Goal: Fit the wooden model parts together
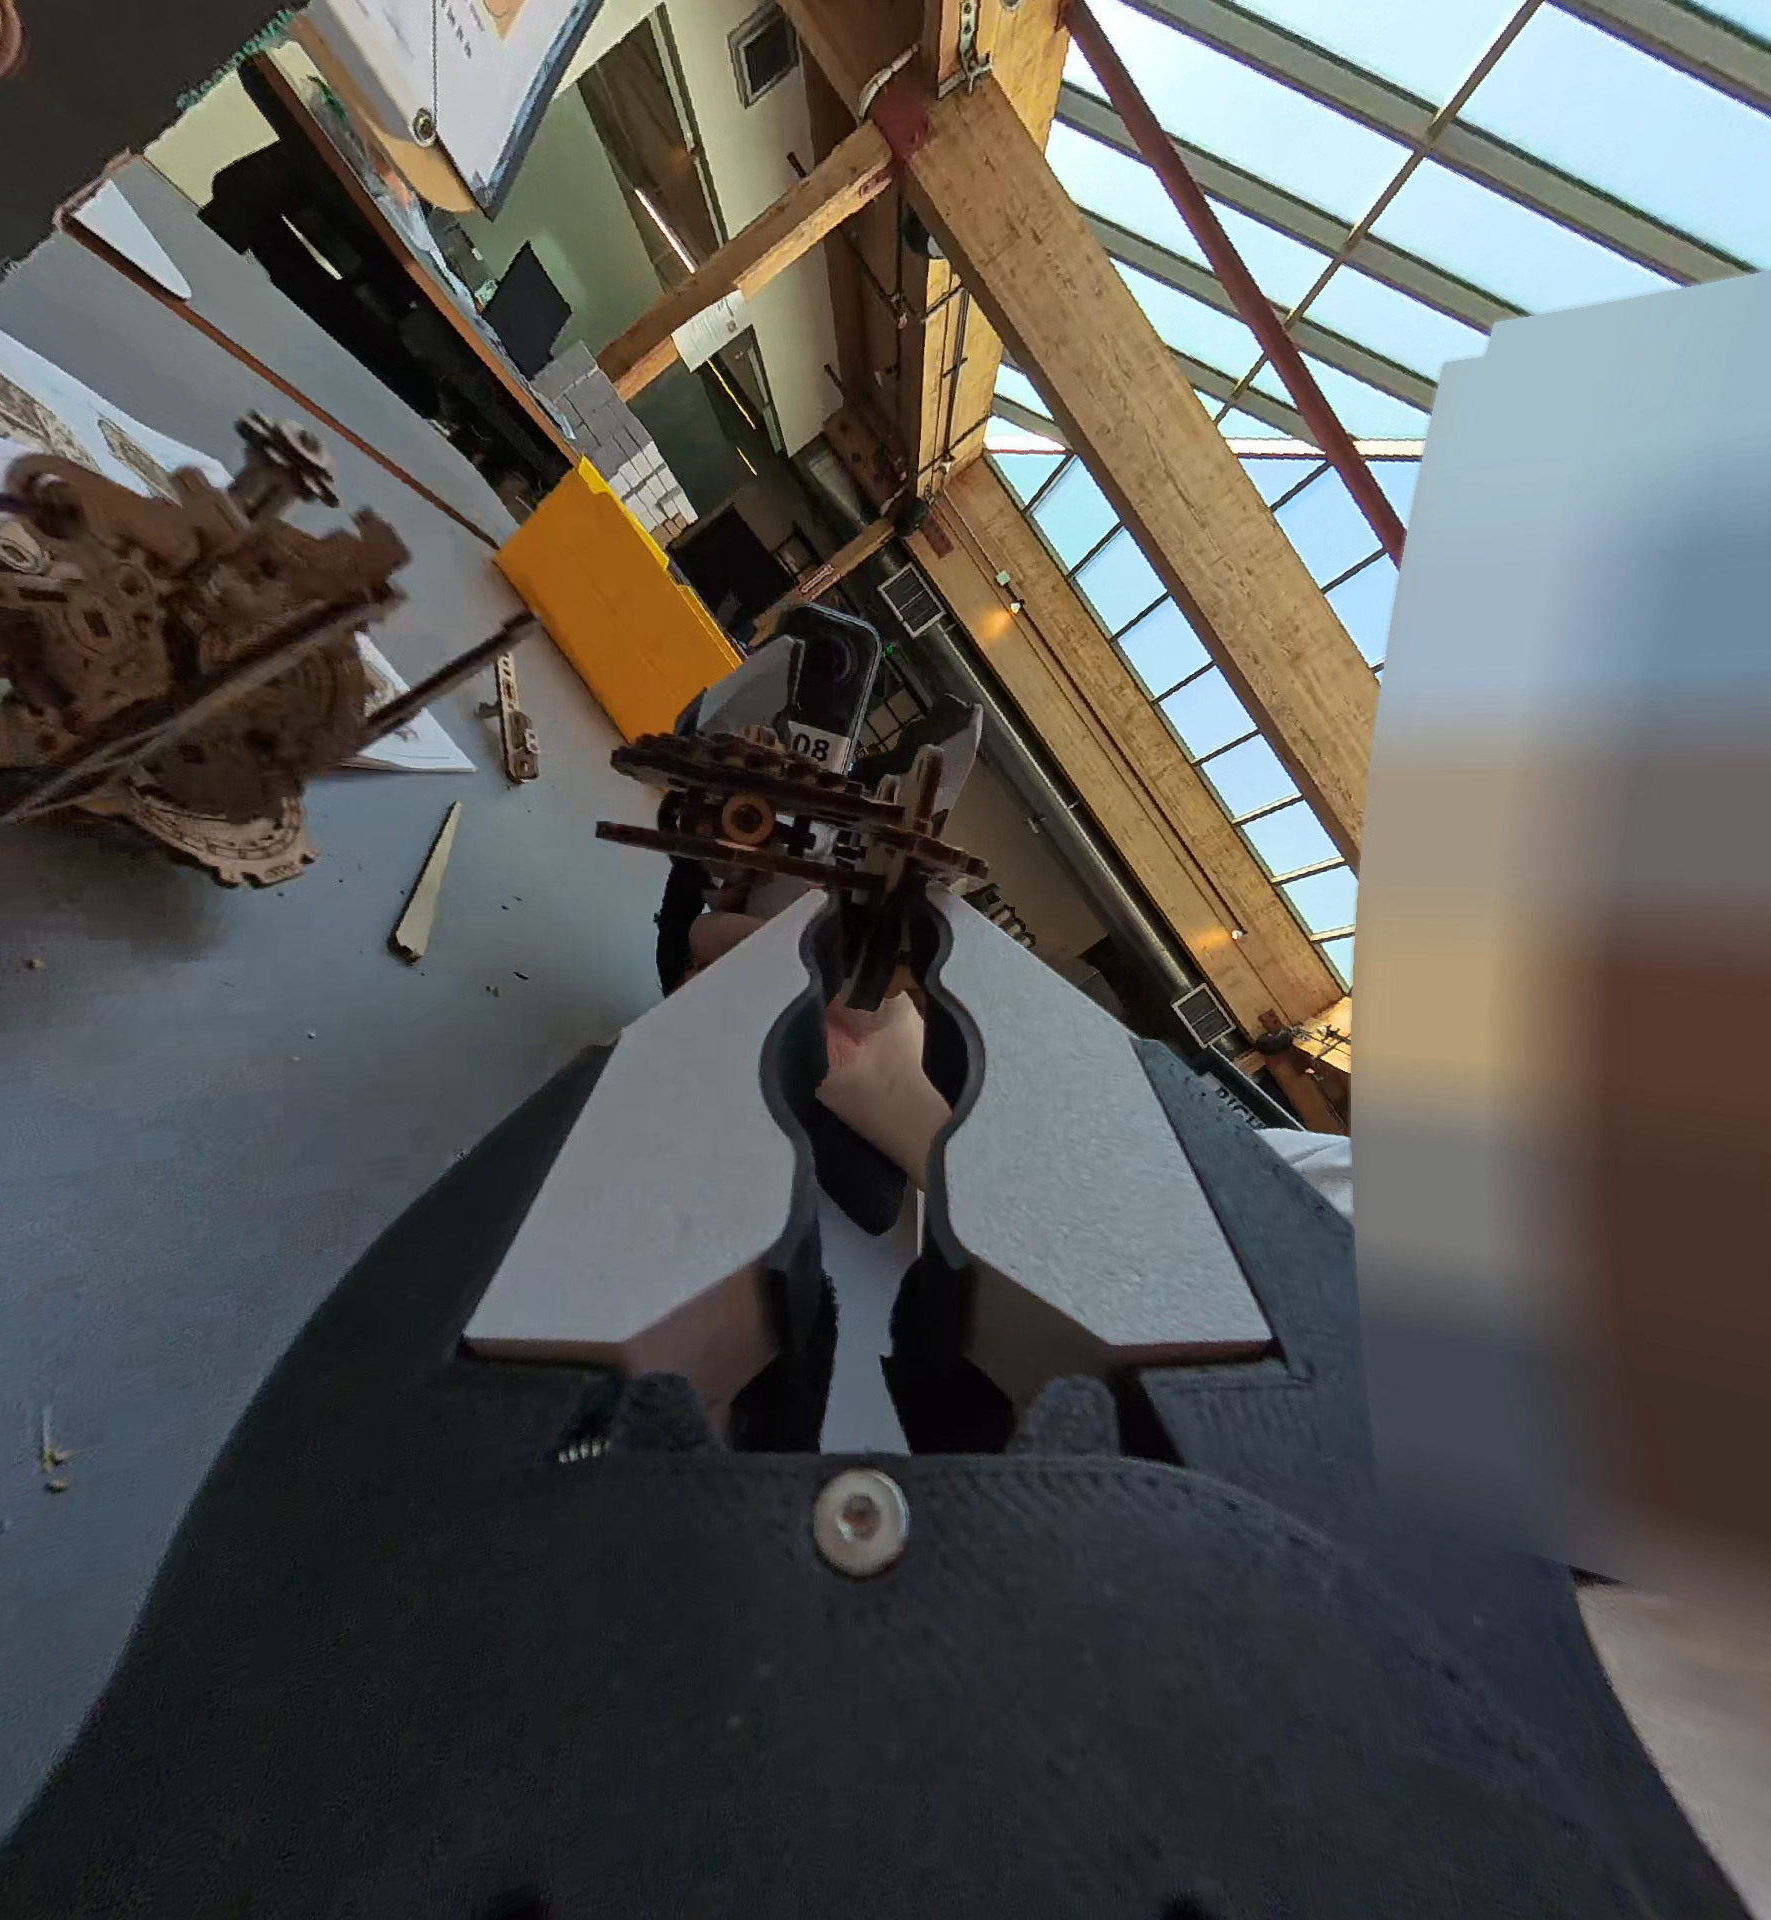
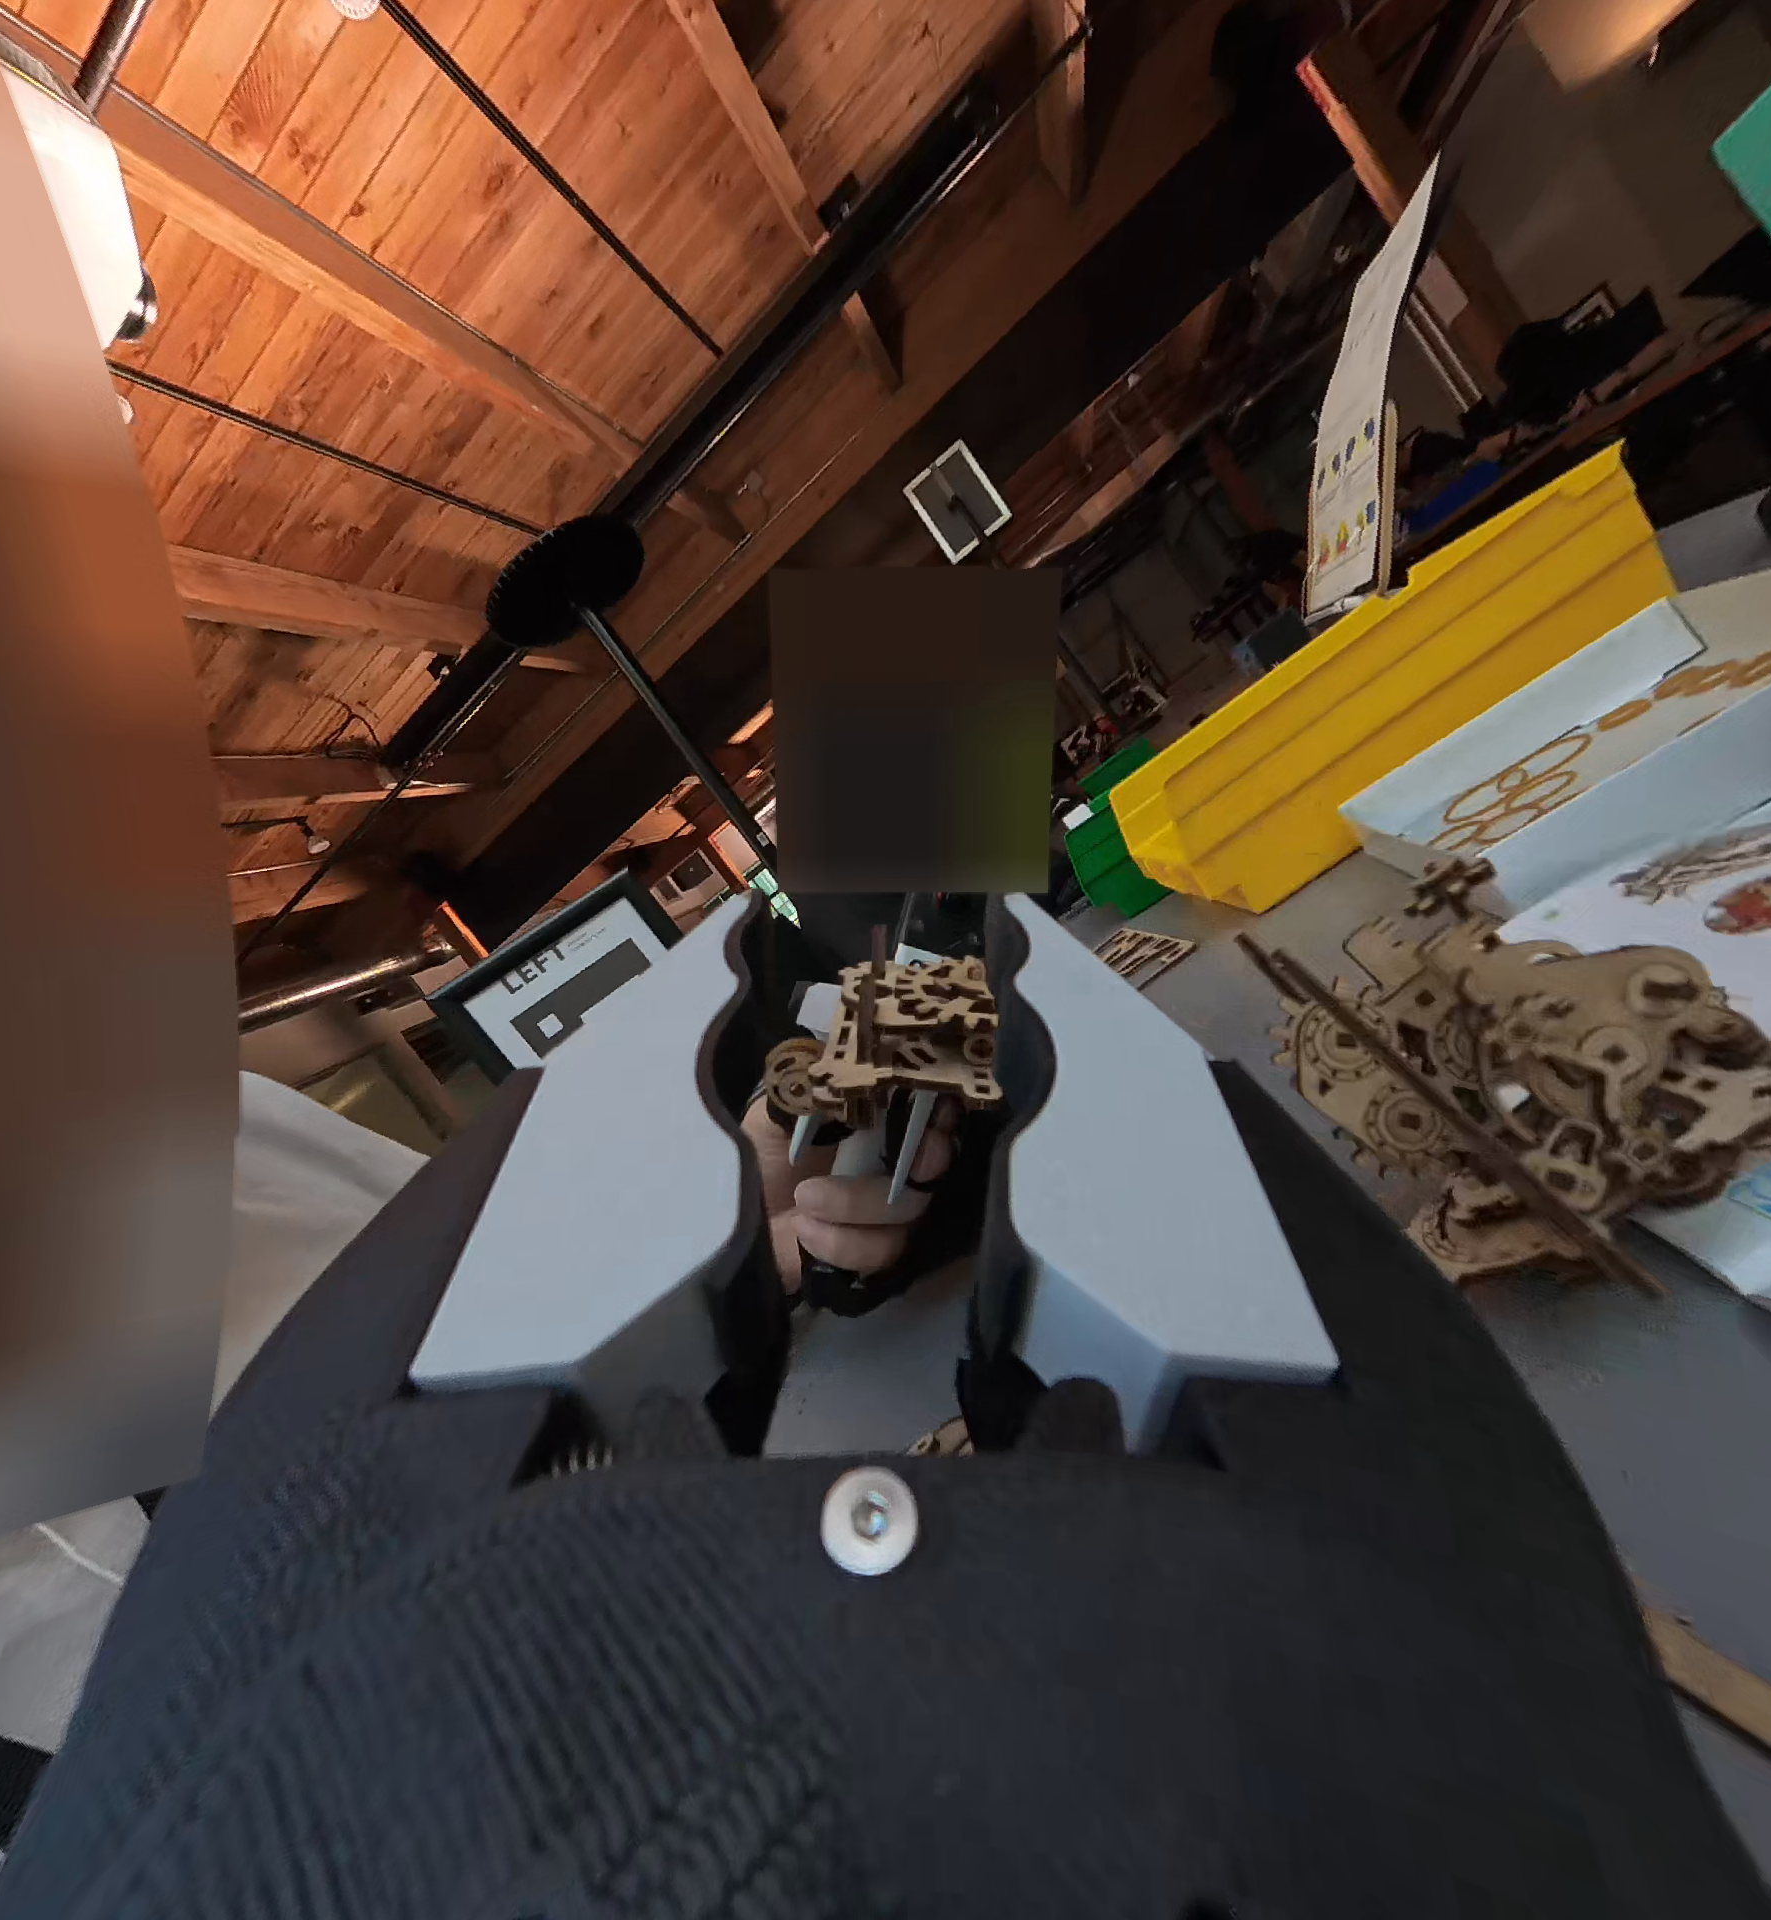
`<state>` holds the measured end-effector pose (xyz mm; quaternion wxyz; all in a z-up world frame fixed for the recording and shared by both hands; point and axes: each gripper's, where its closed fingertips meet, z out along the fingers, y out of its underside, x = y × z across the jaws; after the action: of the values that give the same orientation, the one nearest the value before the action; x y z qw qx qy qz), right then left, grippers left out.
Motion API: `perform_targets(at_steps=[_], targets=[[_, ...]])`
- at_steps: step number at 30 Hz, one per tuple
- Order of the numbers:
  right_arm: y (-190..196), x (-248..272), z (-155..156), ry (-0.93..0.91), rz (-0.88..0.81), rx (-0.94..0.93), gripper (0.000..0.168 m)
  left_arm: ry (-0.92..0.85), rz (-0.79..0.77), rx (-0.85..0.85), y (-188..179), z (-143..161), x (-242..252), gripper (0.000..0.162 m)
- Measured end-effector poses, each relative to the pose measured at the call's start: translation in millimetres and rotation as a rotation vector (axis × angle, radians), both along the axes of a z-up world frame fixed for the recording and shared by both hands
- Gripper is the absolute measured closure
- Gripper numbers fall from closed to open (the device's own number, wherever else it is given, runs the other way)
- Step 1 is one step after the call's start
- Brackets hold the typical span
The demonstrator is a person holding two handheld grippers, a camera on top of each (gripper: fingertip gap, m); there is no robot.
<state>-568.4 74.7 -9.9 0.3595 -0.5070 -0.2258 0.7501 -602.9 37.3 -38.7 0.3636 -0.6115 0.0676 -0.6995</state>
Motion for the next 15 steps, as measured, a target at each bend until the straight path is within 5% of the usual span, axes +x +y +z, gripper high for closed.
perform_targets(at_steps=[15], targets=[[47, 19, -39, -0.354, -0.134, 0.077, 0.141, 0.267, 0.140, -0.021, 8, -22, -52, 0.152]])
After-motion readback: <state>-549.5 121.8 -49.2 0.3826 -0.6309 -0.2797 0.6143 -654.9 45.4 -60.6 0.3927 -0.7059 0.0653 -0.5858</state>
